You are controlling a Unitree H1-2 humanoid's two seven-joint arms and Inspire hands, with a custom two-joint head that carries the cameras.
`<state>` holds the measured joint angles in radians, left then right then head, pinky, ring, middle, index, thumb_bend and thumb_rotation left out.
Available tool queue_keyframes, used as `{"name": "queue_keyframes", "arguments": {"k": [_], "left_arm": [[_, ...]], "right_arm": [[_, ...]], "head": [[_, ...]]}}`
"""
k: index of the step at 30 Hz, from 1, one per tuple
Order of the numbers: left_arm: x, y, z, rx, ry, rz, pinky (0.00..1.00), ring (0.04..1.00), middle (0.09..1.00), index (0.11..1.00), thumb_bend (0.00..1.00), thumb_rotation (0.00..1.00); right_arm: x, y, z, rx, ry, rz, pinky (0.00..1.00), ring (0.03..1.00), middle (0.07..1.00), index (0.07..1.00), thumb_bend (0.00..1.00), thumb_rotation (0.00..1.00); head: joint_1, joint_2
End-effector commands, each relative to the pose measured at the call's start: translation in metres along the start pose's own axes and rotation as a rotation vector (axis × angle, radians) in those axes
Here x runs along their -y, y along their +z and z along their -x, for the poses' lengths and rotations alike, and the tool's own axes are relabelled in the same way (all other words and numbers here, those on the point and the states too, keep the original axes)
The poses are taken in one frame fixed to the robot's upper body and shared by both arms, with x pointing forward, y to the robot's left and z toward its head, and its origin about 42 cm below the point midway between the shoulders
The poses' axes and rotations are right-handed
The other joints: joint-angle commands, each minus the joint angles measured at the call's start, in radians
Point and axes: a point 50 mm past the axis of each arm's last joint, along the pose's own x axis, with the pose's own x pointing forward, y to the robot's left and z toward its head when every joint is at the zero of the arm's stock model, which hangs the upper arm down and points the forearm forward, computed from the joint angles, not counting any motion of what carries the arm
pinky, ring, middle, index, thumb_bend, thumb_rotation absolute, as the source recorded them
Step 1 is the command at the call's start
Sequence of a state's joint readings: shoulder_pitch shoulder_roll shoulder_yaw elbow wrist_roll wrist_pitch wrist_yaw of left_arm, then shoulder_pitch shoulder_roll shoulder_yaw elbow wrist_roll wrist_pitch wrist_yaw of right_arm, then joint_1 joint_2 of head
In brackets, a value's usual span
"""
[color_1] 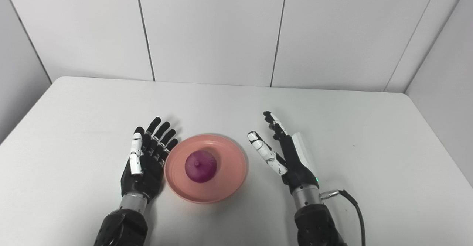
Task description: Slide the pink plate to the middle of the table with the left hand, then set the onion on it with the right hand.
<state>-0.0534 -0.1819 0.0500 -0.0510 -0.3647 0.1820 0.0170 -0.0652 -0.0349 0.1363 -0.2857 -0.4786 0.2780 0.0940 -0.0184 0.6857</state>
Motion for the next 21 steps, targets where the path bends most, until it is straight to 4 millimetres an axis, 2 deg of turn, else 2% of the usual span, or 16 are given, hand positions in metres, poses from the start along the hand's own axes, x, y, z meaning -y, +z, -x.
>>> {"name": "queue_keyframes", "arguments": {"k": [1,15,21], "left_arm": [[0.000,-0.006,-0.001,-0.039,0.010,0.012,0.89,0.884,0.889,0.868,0.37,1.00],[-0.001,-0.004,0.000,-0.039,0.006,0.016,0.90,0.887,0.895,0.873,0.37,1.00],[-0.001,-0.003,-0.001,-0.038,-0.002,0.012,0.90,0.891,0.897,0.877,0.37,1.00]], "right_arm": [[0.002,0.011,-0.003,0.070,-0.042,-0.022,0.87,0.901,0.906,0.918,0.50,1.00],[-0.010,-0.001,0.009,0.026,-0.051,-0.146,0.87,0.900,0.905,0.898,0.34,1.00],[-0.017,-0.004,0.010,0.006,-0.024,-0.268,0.85,0.915,0.927,0.914,0.28,1.00]], "head": [[0.001,0.000],[0.006,0.001],[0.008,0.001]]}}
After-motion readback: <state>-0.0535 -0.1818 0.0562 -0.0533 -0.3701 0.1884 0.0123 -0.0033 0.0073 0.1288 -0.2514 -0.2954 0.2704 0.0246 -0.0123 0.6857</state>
